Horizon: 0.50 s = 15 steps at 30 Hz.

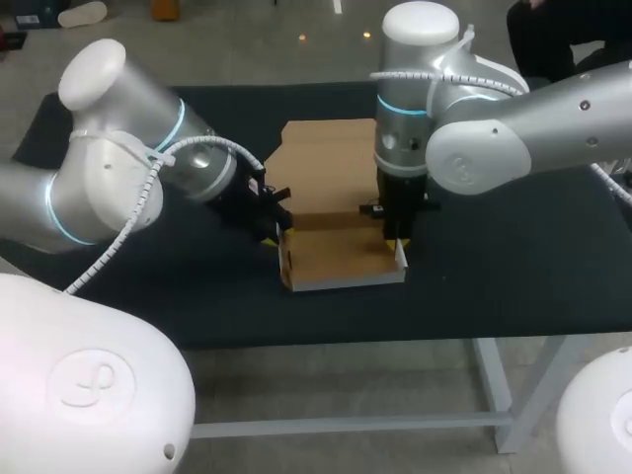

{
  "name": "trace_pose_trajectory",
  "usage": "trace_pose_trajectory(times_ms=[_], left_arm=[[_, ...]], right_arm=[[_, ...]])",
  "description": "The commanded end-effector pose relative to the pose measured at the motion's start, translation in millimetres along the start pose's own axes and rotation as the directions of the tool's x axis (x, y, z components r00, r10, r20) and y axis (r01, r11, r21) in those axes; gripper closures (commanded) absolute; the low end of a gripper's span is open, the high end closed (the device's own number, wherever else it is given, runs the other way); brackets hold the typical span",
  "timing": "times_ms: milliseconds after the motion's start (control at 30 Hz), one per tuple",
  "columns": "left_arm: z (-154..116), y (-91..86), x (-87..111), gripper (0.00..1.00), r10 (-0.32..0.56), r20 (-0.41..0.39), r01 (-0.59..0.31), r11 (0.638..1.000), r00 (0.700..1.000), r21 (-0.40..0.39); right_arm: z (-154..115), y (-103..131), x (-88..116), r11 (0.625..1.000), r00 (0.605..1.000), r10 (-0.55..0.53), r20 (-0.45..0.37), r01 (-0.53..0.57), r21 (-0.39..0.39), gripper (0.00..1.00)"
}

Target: Assemble the packaging by folding the flat box into shape, placing the metal phone stand inside, and closing the box properly

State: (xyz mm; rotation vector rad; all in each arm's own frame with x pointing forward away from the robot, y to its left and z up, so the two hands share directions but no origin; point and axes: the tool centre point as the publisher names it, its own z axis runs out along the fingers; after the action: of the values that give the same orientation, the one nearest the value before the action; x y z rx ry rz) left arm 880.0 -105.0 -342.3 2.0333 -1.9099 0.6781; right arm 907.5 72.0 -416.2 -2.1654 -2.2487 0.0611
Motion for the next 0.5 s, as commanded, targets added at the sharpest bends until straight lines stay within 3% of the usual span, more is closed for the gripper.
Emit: trace_pose_trajectory(times_ms=[33,333,500], left_arm=[[-24,1.4,-4.0,0.63,0.008,-0.042,-0.008,1.0,0.999,-0.012],[-47,1.5,-31.6,0.65,-0.022,-0.11,0.022,1.0,0.994,0.003],[-51,2.5,-48.8,0.77,-0.032,-0.135,0.033,0.999,0.99,0.009]], right_arm=[[-1,1,1,1.0,1.0,0.0,0.001,0.0,0.004,1.0],[-1,1,1,1.0,1.0,0.0,0.001,0.0,0.004,1.0],[-1,1,1,1.0,1.0,0.0,0.001,0.0,0.004,1.0]])
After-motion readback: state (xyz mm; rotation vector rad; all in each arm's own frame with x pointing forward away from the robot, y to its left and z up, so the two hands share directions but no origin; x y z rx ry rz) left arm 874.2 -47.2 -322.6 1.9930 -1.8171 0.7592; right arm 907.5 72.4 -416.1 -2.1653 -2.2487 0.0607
